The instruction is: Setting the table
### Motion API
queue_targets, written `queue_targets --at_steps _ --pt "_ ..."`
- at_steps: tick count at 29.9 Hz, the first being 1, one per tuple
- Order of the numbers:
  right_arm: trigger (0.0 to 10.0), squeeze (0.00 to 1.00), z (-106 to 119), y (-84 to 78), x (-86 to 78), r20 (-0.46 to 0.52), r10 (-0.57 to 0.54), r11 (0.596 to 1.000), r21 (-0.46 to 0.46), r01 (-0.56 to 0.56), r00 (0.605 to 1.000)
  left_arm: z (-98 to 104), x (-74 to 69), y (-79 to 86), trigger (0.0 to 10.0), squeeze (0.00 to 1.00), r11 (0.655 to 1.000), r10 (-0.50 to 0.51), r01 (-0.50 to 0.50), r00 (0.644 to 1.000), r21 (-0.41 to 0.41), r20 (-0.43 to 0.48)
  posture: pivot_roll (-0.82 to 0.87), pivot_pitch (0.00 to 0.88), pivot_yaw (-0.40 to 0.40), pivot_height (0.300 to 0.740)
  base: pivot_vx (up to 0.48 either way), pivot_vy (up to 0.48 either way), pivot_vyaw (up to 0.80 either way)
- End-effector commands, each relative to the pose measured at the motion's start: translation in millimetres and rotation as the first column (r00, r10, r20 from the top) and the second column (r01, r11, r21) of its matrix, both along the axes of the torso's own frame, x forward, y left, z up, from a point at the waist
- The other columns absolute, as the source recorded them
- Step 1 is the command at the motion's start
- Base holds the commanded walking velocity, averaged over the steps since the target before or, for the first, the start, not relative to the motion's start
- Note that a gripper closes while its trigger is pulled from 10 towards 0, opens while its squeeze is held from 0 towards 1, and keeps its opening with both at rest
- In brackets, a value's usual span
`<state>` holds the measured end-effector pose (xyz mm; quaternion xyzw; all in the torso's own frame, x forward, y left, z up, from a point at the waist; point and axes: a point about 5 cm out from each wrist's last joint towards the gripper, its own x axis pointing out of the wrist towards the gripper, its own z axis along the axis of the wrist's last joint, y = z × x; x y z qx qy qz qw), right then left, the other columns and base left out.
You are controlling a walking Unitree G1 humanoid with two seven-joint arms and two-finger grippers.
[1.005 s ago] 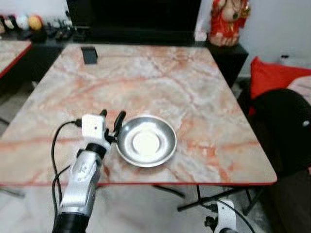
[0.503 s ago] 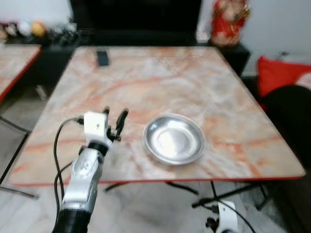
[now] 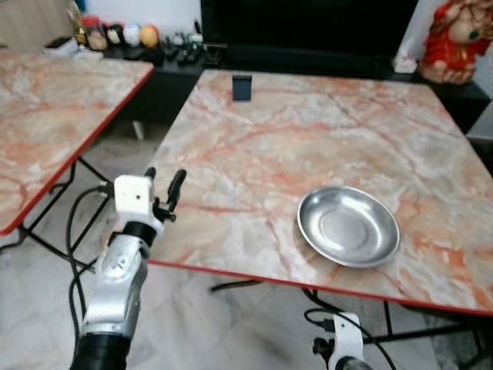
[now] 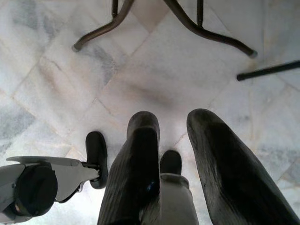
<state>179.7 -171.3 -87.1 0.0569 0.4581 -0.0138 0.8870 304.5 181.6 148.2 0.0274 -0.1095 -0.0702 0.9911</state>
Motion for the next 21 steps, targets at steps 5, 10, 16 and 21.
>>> queue_targets --at_steps 5,10,16,21 --pt "10.0 0.00 1 0.5 1.5 0.003 -0.041 0.999 0.001 0.041 0.999 6 2.7 -6.6 10.0 0.00 1.000 -0.026 0.026 1.000 -0.006 0.008 0.08 0.000 0.024 0.740 0.000 0.000 0.00" --pt "10.0 0.00 1 -1.1 2.3 0.004 -0.064 0.998 -0.011 0.064 0.998 9 7.7 -11.7 10.0 0.00 0.999 -0.038 0.038 0.999 -0.012 0.010 0.06 0.000 0.031 0.740 0.000 0.238 0.00" --pt "10.0 0.00 2 -5.1 3.4 0.005 -0.077 0.997 -0.023 0.077 0.997 9 6.9 -20.5 10.0 0.00 0.998 -0.057 0.057 0.998 -0.025 0.012 0.06 0.000 0.026 0.740 0.000 0.300 0.00" --pt "10.0 0.00 3 -8.3 4.9 0.006 -0.069 0.997 -0.034 0.069 0.998 8 6.7 -22.2 10.0 0.00 0.998 -0.058 0.059 0.998 -0.029 0.011 0.06 0.000 0.018 0.740 0.000 0.299 0.00"
